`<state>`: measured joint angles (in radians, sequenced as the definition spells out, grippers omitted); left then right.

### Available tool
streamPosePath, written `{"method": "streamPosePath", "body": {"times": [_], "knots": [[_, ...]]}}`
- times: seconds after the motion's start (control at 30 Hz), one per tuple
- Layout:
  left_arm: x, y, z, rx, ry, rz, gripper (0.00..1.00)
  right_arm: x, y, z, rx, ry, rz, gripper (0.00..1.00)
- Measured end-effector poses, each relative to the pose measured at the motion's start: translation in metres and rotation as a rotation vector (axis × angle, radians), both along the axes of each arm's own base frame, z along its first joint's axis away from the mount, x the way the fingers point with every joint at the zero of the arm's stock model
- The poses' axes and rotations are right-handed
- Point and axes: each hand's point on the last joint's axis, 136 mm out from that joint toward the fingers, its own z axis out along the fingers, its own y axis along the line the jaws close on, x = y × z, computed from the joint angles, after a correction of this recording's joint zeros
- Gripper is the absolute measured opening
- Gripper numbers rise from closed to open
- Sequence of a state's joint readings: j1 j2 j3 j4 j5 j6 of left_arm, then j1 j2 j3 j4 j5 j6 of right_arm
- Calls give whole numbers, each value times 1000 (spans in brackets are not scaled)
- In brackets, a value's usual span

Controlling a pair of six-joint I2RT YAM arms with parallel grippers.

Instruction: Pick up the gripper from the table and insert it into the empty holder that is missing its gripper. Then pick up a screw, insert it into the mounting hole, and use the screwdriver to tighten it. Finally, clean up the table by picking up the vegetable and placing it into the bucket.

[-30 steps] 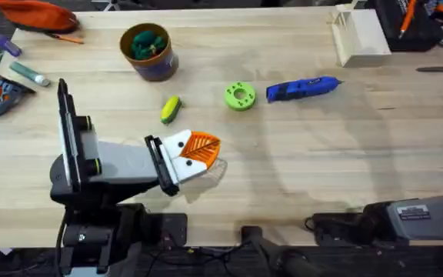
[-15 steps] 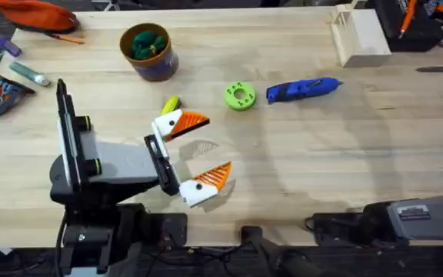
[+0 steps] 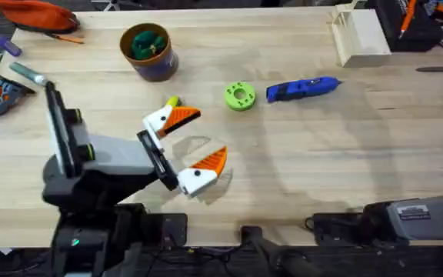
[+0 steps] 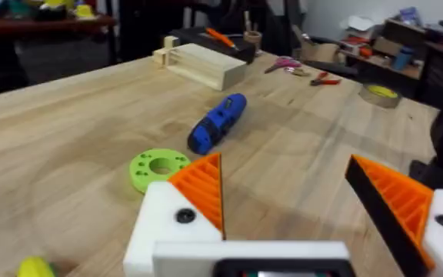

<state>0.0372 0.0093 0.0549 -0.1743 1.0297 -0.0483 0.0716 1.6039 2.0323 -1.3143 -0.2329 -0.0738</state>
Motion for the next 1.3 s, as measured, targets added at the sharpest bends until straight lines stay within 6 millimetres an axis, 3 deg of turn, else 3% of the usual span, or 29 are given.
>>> {"method": "streamPosePath", "body": {"times": [0.47,0.77,1.03,1.3], "knots": [[-24,35,74,181,152,285,986,0,0,0,0,0,0,994],[-3,60,104,327,371,399,986,0,0,0,0,0,0,994],[45,76,96,428,621,426,985,0,0,0,0,0,0,994],[76,90,46,531,838,441,985,0,0,0,0,0,0,994]]}}
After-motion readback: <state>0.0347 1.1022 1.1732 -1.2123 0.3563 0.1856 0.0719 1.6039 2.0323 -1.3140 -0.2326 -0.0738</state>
